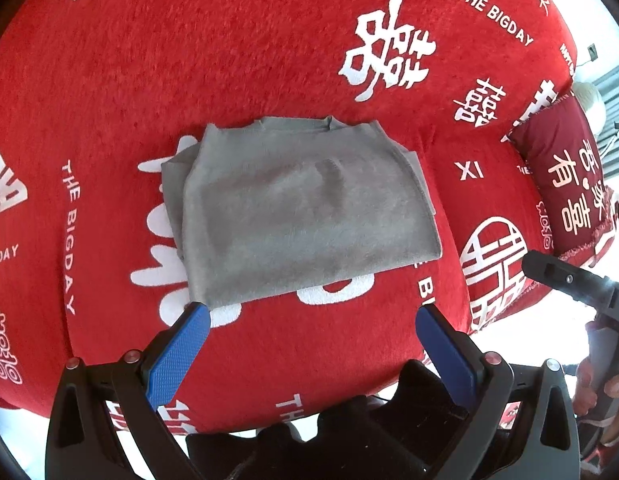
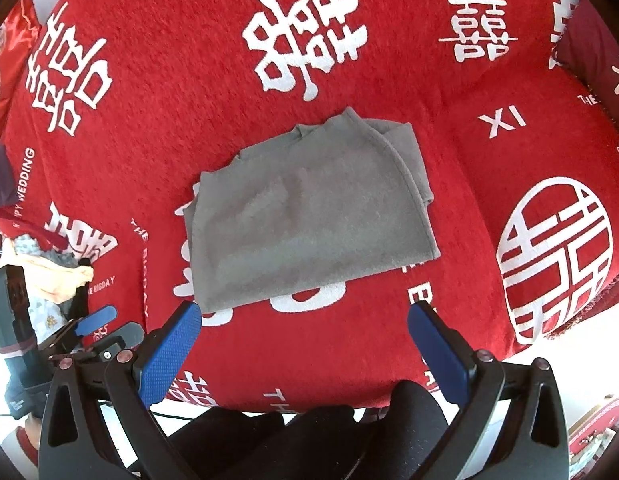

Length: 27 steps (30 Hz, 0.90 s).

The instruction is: Fold small clothes

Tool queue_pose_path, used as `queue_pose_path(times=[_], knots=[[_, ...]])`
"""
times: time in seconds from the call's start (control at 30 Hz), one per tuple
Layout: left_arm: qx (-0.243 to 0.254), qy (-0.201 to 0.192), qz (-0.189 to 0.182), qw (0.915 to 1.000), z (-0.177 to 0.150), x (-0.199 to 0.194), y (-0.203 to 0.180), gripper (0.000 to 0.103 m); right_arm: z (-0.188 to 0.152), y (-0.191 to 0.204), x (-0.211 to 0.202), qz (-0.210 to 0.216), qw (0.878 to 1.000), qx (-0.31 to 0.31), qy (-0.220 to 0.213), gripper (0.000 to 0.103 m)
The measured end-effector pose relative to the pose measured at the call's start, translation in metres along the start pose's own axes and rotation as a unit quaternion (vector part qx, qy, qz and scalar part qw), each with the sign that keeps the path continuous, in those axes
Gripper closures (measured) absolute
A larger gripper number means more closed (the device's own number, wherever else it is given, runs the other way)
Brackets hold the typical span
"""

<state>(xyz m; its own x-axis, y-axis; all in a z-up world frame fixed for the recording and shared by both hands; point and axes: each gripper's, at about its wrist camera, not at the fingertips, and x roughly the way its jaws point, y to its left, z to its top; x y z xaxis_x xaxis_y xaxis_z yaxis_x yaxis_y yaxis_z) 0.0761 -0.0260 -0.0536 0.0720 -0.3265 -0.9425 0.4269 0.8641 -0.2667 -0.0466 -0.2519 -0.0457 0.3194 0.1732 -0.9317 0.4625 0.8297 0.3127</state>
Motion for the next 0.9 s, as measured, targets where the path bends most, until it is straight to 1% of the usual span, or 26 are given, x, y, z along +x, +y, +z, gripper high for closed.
queue_pose_path(times=[0.23,0.37,0.5,0.7,0.83,0.9], knots=[[-0.004,0.004,0.003,1.0000,-0.006,0.008,0.001,0.000,-0.003,-0.007,0.006,-0.007,1.000,0.003,0.015,0.000],[-0.018,0.007,0.007,0.9998,-0.010,0.016,0.008,0.000,-0.004,-0.007,0.012,-0.010,1.000,-0.004,0.025,0.000],[-0.034,0.010,0.017,0.9992,-0.015,0.027,0.017,0.000,-0.004,-0.005,0.027,-0.001,0.999,-0.011,0.043,0.000],[-0.082,0.015,0.027,0.9961,-0.023,0.050,0.043,0.000,-0.007,-0.001,0.064,0.015,0.996,-0.030,0.080,0.000],[-0.130,0.019,0.026,0.9911,-0.032,0.068,0.070,0.000,-0.009,0.004,0.093,0.025,0.993,-0.045,0.108,0.000],[-0.142,0.018,0.027,0.9893,-0.037,0.076,0.080,0.000,-0.008,0.006,0.108,0.032,0.991,-0.051,0.118,0.000]])
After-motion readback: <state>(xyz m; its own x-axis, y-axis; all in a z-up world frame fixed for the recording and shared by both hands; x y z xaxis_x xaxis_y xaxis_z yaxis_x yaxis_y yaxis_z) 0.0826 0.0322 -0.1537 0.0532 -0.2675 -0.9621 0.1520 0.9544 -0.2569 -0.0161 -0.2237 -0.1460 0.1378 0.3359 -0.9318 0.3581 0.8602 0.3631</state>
